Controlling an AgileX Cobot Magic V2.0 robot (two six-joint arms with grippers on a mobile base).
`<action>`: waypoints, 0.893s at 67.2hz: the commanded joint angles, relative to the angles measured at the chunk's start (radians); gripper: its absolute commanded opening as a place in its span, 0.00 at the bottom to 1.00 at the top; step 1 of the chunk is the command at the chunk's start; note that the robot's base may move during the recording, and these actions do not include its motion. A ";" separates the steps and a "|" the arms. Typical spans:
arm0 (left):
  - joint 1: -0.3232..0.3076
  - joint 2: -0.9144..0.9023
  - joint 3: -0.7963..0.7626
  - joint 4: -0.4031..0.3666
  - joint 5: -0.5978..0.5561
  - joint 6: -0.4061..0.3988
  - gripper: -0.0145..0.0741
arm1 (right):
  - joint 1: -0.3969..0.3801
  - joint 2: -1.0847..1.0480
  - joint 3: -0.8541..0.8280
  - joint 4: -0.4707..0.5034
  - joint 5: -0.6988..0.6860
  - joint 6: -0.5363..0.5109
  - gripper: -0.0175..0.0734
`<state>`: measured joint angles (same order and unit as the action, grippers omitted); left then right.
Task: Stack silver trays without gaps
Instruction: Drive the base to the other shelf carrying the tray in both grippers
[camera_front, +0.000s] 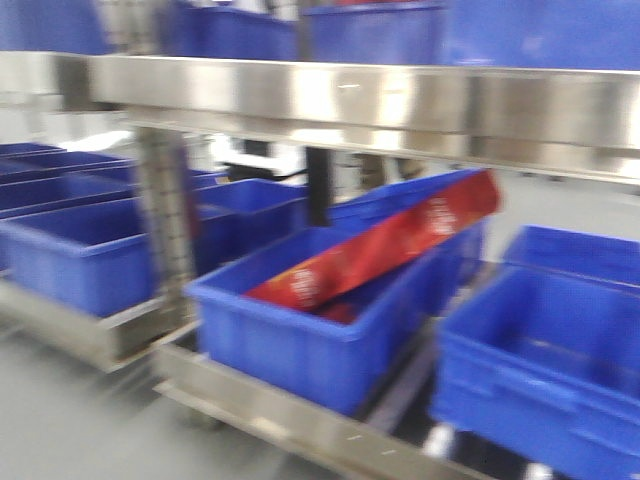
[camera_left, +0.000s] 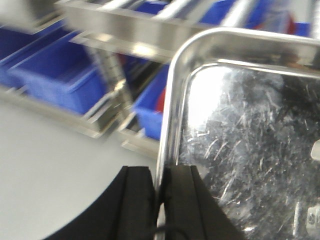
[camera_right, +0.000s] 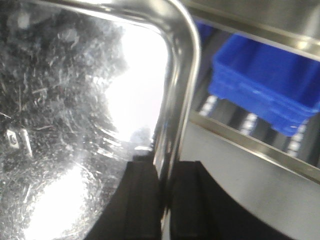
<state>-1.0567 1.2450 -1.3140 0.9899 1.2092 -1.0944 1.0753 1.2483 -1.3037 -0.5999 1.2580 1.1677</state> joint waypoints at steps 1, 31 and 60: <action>-0.004 -0.003 -0.002 0.050 -0.024 -0.008 0.14 | 0.011 -0.002 -0.009 0.001 -0.037 -0.018 0.18; -0.004 -0.003 -0.002 0.052 -0.024 -0.008 0.14 | 0.011 -0.002 -0.009 0.001 -0.037 -0.018 0.18; -0.004 -0.003 -0.002 0.052 -0.024 -0.008 0.14 | 0.011 -0.002 -0.009 0.001 -0.037 -0.018 0.18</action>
<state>-1.0567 1.2450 -1.3140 0.9912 1.2112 -1.0937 1.0768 1.2483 -1.3037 -0.5999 1.2580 1.1677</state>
